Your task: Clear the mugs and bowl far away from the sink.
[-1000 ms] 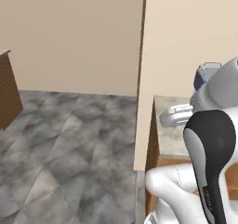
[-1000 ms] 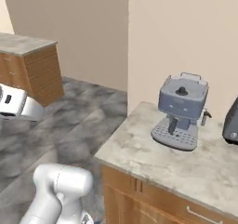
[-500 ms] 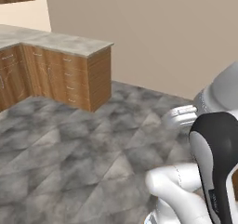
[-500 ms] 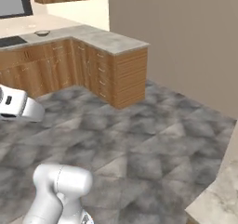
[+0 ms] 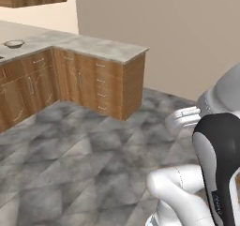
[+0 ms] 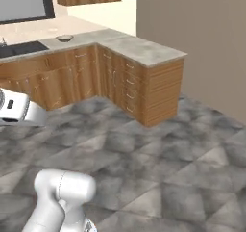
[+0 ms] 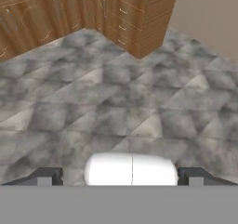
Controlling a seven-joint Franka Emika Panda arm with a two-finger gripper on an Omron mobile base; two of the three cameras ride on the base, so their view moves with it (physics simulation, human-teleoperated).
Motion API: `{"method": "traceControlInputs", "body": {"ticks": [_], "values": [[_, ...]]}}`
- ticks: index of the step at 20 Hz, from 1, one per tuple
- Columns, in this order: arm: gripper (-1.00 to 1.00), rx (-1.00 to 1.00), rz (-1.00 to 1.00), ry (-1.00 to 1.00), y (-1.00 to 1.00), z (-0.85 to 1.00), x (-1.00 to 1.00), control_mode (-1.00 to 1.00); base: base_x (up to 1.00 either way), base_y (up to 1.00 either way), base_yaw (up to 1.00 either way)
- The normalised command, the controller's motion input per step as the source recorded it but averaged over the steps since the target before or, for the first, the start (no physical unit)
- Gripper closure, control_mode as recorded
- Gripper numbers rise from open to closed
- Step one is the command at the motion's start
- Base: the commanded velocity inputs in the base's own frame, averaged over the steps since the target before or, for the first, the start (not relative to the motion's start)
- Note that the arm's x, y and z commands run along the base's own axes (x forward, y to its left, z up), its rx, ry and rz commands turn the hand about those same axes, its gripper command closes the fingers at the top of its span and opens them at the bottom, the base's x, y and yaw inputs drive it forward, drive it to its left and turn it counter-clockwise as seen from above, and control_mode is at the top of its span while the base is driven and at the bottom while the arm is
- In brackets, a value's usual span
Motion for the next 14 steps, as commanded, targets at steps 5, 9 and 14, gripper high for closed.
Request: {"method": "traceControlInputs", "body": {"ticks": [5,9,14], "values": [[-1.00,0.00,0.00,0.00,0.00,0.00,0.00,1.00,0.90,0.19,0.75],[-1.00,0.00,0.00,0.00,0.00,0.00,0.00,1.00,0.72,0.04,0.85],[-1.00,0.00,0.00,0.00,0.00,0.00,0.00,1.00,1.00,0.15,0.58]]}}
